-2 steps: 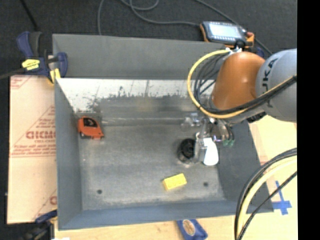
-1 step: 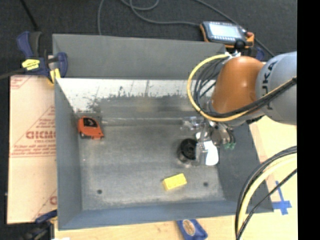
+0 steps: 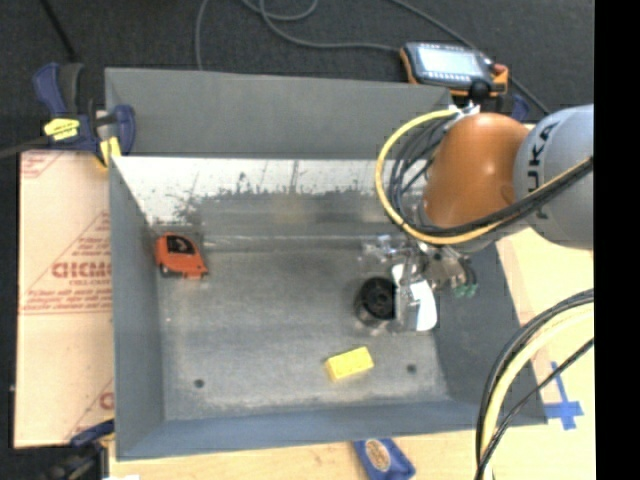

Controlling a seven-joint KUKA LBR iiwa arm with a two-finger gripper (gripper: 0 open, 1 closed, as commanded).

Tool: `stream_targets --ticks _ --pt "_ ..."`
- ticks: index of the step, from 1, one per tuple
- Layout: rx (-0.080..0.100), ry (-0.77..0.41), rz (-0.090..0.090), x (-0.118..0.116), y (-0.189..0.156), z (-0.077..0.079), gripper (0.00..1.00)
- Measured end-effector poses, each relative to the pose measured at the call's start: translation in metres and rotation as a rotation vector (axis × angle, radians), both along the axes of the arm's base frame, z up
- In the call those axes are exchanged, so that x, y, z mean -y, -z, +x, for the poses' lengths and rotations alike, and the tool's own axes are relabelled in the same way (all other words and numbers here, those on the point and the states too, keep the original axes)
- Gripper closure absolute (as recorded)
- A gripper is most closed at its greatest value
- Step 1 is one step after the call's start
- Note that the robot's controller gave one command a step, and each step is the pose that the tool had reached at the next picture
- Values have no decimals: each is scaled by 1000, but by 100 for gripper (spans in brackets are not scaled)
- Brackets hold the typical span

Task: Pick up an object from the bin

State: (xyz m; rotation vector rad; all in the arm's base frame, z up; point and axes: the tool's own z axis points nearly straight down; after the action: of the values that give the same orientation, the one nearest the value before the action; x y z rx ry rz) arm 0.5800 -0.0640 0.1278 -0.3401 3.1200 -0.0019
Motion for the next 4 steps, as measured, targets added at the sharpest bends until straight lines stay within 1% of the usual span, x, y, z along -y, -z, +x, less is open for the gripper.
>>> stream_targets --ticks 1,2,3,4 --pt "0 -263 0 19 27 1 100" --pt "0 -263 0 19 27 1 100" --pt "-3 -228 2 18 16 -6 100" --pt "2 -205 1 13 1 -8 100"
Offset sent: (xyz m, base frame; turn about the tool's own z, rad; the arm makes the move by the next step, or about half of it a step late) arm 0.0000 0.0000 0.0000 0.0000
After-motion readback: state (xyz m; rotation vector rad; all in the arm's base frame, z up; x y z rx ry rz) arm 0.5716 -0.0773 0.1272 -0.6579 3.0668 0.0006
